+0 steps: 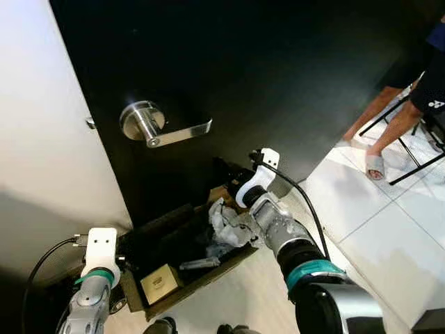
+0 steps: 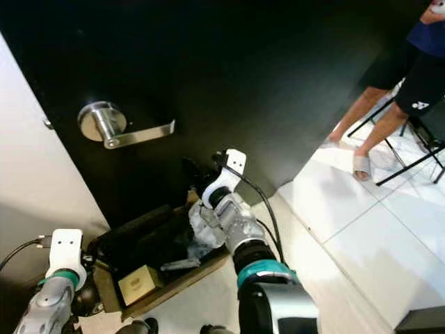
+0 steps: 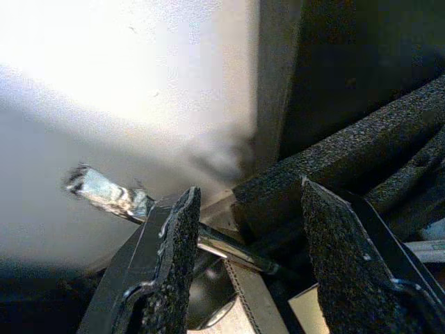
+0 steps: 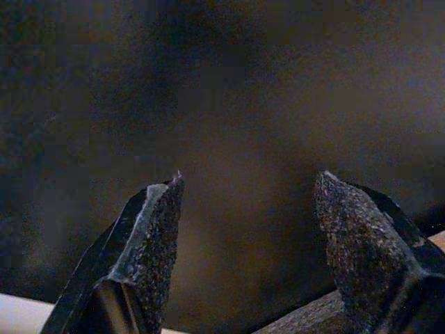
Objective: Clean up the room
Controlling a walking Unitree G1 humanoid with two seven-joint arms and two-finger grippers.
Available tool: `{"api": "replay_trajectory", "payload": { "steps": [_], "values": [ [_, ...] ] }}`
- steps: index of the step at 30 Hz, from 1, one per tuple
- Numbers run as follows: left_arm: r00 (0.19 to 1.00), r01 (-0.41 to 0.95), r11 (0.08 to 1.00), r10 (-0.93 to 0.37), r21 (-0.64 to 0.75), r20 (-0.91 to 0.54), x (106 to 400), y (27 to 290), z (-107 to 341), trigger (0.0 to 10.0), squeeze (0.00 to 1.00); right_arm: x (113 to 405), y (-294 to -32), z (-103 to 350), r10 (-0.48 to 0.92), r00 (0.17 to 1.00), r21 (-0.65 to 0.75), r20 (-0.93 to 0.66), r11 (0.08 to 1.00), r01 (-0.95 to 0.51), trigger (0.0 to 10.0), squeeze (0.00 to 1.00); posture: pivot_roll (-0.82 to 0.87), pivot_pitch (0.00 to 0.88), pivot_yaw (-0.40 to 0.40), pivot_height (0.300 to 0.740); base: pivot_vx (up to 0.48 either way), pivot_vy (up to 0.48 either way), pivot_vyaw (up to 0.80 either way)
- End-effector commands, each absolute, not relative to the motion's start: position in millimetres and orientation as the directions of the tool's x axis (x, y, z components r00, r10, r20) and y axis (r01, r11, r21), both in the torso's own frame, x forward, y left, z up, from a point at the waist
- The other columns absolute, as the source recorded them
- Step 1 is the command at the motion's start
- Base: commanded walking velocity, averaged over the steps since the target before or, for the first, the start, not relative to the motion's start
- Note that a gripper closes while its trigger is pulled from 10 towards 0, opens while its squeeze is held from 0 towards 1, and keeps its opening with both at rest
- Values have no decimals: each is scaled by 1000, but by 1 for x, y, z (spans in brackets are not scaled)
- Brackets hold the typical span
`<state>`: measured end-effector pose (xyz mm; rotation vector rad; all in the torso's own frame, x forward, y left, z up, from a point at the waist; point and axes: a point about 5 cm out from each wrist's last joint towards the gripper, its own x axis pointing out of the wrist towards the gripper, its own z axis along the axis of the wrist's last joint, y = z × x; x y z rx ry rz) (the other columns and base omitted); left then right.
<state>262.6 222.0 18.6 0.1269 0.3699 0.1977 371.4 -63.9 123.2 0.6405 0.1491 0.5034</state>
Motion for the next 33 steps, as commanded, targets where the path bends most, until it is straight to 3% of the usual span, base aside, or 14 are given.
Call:
{"api": "replay_trajectory", "payload": {
  "steps": [1,3,7,10,12,14,16,20,26,33],
  "values": [
    [900,-160,974,212,162,-381,256,219,10,10000,0,358,-42,112,588,809,632,14,622,-463,10000,0,120,118,-54,740,0,0,0],
    [900,-162,974,213,162,-379,256,219,11,10000,0,354,-37,109,612,791,629,14,609,-482,10000,0,120,118,-54,740,0,0,0],
    [903,-148,975,203,169,-380,247,215,6,10000,0,322,-48,58,596,787,333,-161,783,-525,10000,0,149,107,-69,740,0,0,0],
    [900,-144,975,201,172,-386,243,214,3,10000,0,314,-58,45,561,803,274,-203,819,-503,10000,0,154,103,-71,740,0,0,0],
    [885,-129,975,195,179,-423,234,211,-8,10000,0,297,-99,12,404,850,188,-338,914,-360,10000,0,160,94,-75,740,0,0,0],
    [880,-124,976,193,181,-434,231,210,-11,10000,0,291,-110,4,357,856,157,-373,934,-321,10000,0,160,94,-75,740,0,0,0],
    [865,-104,975,185,194,-466,224,208,-20,10000,0,273,-147,-18,204,858,124,-472,979,-164,10000,0,157,81,-67,740,0,0,0],
    [854,-75,976,169,204,-492,219,207,-26,10000,0,259,-169,-29,106,853,99,-512,993,-64,10000,0,146,63,-57,740,-69,0,0],
    [852,-53,976,153,209,-500,219,205,-28,10000,0,256,-172,-30,87,863,82,-497,995,-53,10000,0,143,58,-53,740,-340,0,0],
    [865,-29,975,135,221,-484,230,203,-25,10000,0,260,-153,-28,98,871,87,-482,994,-64,10000,0,143,22,-30,740,-444,0,0]
  ]
}}
